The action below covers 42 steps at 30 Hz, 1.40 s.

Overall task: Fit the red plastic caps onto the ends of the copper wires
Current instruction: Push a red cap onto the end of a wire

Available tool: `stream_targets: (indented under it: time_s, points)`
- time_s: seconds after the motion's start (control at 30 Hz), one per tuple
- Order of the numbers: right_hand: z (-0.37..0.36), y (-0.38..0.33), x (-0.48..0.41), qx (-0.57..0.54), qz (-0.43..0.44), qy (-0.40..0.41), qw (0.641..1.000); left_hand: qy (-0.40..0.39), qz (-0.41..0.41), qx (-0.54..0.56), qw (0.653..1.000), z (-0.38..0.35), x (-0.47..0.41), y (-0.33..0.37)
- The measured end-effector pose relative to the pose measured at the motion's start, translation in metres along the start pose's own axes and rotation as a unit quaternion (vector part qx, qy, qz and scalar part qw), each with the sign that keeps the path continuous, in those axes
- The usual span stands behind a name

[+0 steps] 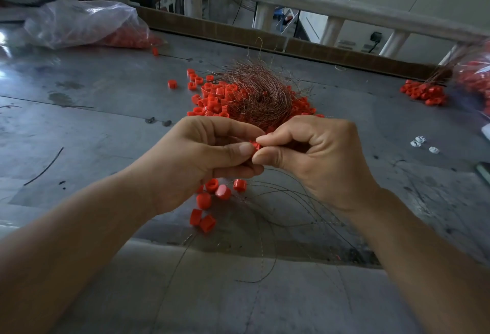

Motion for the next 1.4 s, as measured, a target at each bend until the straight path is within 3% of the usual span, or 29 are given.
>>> stream_targets:
  time_s: [0.17,0.33,0.43,0.6,0.93,1.4]
  points:
    - [-0.001,0.001,-0.001,-0.035,-0.027,-0.036,0.998,-0.033,0.000,0.009,0.999,0.003,0.000,0.000]
    - [-0.003,0.000,-0.002,0.015,0.001,-0.118,0.993,-0.057,-0.001,0.019,0.998,0.005,0.002,0.000]
    - [-0.005,-0.002,-0.002,0.033,0.007,-0.097,0.995,-0.056,-0.023,0.029,0.998,0.003,0.003,-0.001]
    - [-0.011,0.000,0.002,0.097,0.010,-0.114,0.989,-0.053,-0.083,-0.110,0.989,-0.004,0.005,-0.005]
    - [-0.014,-0.013,0.006,0.102,0.021,-0.101,0.989,-0.040,-0.102,-0.088,0.990,-0.008,0.011,-0.005]
    - [-0.008,-0.008,0.005,0.035,-0.011,-0.077,0.996,0.007,-0.049,-0.025,0.998,-0.005,0.005,-0.002]
Point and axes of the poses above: each hand's wrist, its own x-axis away from the middle knuckle, its own z-axis out of the back of the hand, y = z × x, the point moved 1 cm from there along -x, towards the middle knuckle
